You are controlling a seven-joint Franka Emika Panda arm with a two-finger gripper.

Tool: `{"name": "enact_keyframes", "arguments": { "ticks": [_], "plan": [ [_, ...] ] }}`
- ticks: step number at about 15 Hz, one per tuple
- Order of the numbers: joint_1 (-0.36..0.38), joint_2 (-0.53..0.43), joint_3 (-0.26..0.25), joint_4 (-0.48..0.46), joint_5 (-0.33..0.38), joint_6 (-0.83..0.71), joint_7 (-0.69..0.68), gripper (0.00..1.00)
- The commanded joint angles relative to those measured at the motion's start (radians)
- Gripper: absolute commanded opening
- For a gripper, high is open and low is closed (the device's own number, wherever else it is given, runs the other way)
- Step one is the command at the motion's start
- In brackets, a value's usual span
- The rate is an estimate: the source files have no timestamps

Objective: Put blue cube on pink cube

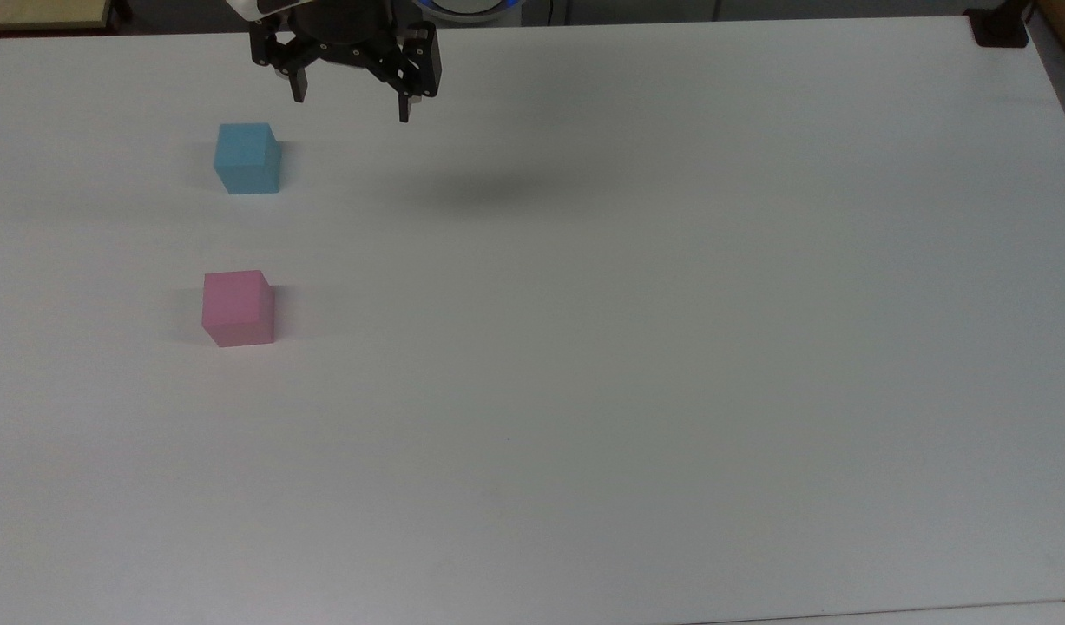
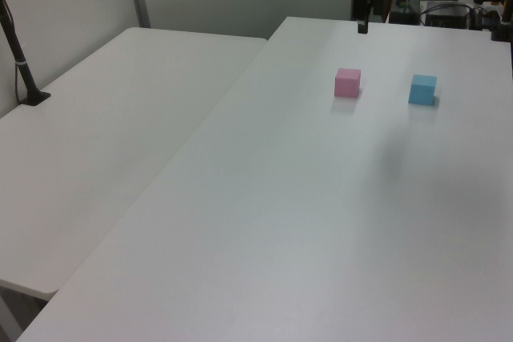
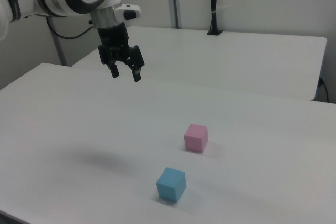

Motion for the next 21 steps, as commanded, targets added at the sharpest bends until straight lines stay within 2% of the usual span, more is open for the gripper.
{"name": "enact_keyframes", "arguments": {
  "ticks": [1, 15, 21],
  "plan": [
    [0.005, -0.012, -0.006, -0.018, 0.004, 0.022, -0.012, 1.0],
    [0.016, -0.007, -0.022, -0.027, 0.005, 0.021, -0.016, 1.0],
    [0.014, -0.013, -0.022, -0.055, 0.051, 0.019, -0.059, 1.0]
  ]
}}
